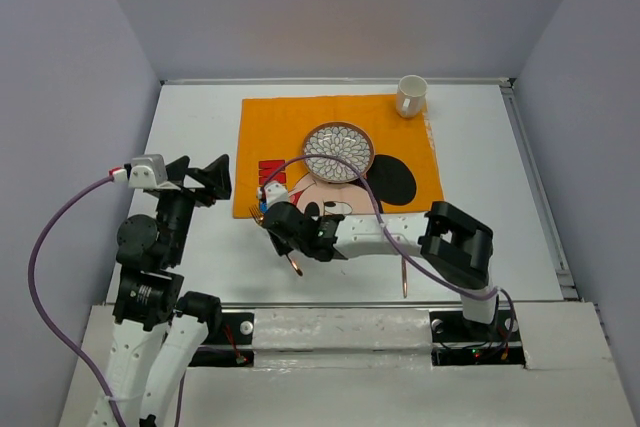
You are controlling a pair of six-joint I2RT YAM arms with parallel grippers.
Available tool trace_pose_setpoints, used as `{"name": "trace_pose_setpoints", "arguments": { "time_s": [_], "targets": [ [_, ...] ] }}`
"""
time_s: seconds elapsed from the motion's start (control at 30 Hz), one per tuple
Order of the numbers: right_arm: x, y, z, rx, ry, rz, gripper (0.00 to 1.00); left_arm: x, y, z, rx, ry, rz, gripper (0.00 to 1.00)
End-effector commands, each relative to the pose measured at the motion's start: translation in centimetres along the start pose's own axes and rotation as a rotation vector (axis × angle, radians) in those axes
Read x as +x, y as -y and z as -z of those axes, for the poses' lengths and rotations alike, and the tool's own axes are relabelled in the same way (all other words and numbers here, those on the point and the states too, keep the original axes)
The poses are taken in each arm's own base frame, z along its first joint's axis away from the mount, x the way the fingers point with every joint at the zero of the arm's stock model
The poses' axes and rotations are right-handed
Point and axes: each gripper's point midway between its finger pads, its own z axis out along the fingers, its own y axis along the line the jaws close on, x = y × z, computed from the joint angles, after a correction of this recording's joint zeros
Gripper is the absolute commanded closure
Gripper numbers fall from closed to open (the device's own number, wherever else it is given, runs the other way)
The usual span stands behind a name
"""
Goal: Set the dinner table for one person
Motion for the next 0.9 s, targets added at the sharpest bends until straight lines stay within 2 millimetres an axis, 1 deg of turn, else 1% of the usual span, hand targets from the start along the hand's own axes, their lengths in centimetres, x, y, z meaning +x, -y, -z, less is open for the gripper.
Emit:
{"name": "trace_pose_setpoints", "arguments": {
  "time_s": [0.0, 0.03, 0.07, 0.17, 0.2, 0.23, 0.27, 0.3, 0.33, 0.37, 0.43, 0.47, 0.5, 0.53, 0.57, 0.6, 0.63, 0.67, 0.7, 0.73, 0.8, 0.87],
  "targets": [
    [-8.5, 1.1, 1.6, 0.007, 0.195, -0.152, 1.0, -1.5, -0.1, -0.2, -0.01, 0.055, -0.013, 0.01],
    [-9.3, 1.4, 1.5, 0.014, 0.209, -0.165, 1.0, -1.7, -0.1, 0.0, -0.008, 0.062, -0.012, 0.01],
    [-10.2, 2.4, 0.9, 0.027, 0.219, -0.19, 1.0, -1.7, -0.1, 0.1, -0.009, 0.064, -0.012, 0.01],
    [-11.4, 4.1, 0.0, 0.05, 0.23, -0.253, 1.0, -1.9, -0.1, 0.1, -0.011, 0.069, -0.01, 0.01],
    [-11.6, 5.2, -0.9, 0.069, 0.226, -0.282, 1.0, -1.8, 0.0, 0.1, -0.004, 0.065, -0.008, 0.01],
    [-11.8, 5.8, -1.4, 0.088, 0.23, -0.288, 1.0, -1.7, 0.1, 0.0, 0.001, 0.059, -0.008, 0.01],
    [-12.6, 7.1, -2.2, 0.137, 0.245, -0.307, 1.0, -1.8, 0.4, 0.2, 0.014, 0.063, -0.005, 0.01],
    [-13.6, 6.9, -1.9, 0.133, 0.265, -0.321, 1.0, -1.7, 0.3, 0.1, 0.011, 0.062, -0.005, 0.01],
    [-13.5, 8.0, -3.0, 0.156, 0.259, -0.337, 1.0, -1.9, 0.4, 0.3, 0.013, 0.068, -0.006, 0.01],
    [-15.0, 8.4, -3.2, 0.165, 0.289, -0.358, 1.0, -1.9, 0.4, 0.4, 0.015, 0.069, -0.005, 0.01],
    [-15.5, 9.6, -4.3, 0.194, 0.28, -0.404, 1.0, -2.0, 0.6, 0.3, 0.019, 0.068, -0.002, 0.01],
    [-16.4, 10.8, -5.1, 0.219, 0.298, -0.428, 1.0, -2.0, 0.7, 0.3, 0.026, 0.065, -0.001, 0.01],
    [-16.7, 10.9, -5.5, 0.227, 0.306, -0.435, 1.0, -1.9, 0.8, 0.4, 0.029, 0.066, -0.001, 0.01],
    [-16.2, 11.7, -6.6, 0.242, 0.29, -0.45, 1.0, -1.9, 1.0, 0.3, 0.036, 0.064, 0.0, 0.01],
    [-17.7, 11.9, -6.8, 0.235, 0.316, -0.467, 1.0, -1.9, 1.1, 0.3, 0.041, 0.062, 0.002, 0.01],
    [-17.7, 12.1, -7.1, 0.247, 0.312, -0.467, 1.0, -1.9, 1.2, 0.3, 0.045, 0.059, 0.001, 0.01],
    [-17.9, 12.7, -7.6, 0.263, 0.314, -0.473, 1.0, -1.8, 1.3, 0.3, 0.047, 0.057, 0.001, 0.01],
    [-18.0, 12.5, -8.1, 0.258, 0.31, -0.476, 1.0, -1.7, 1.3, 0.4, 0.05, 0.056, 0.0, 0.01],
    [-18.1, 13.0, -9.0, 0.267, 0.305, -0.487, 1.0, -1.8, 1.4, 0.5, 0.05, 0.059, 0.002, 0.01],
    [-17.9, 13.0, -9.4, 0.269, 0.3, -0.489, 1.0, -1.8, 1.4, 0.5, 0.049, 0.059, 0.003, 0.01],
    [-17.6, 14.4, -10.7, 0.294, 0.286, -0.504, 1.0, -1.8, 1.6, 0.5, 0.061, 0.057, 0.005, 0.01],
    [-17.0, 14.3, -11.4, 0.292, 0.27, -0.509, 1.0, -1.9, 1.6, 0.7, 0.059, 0.061, 0.003, 0.01]
  ]
}}
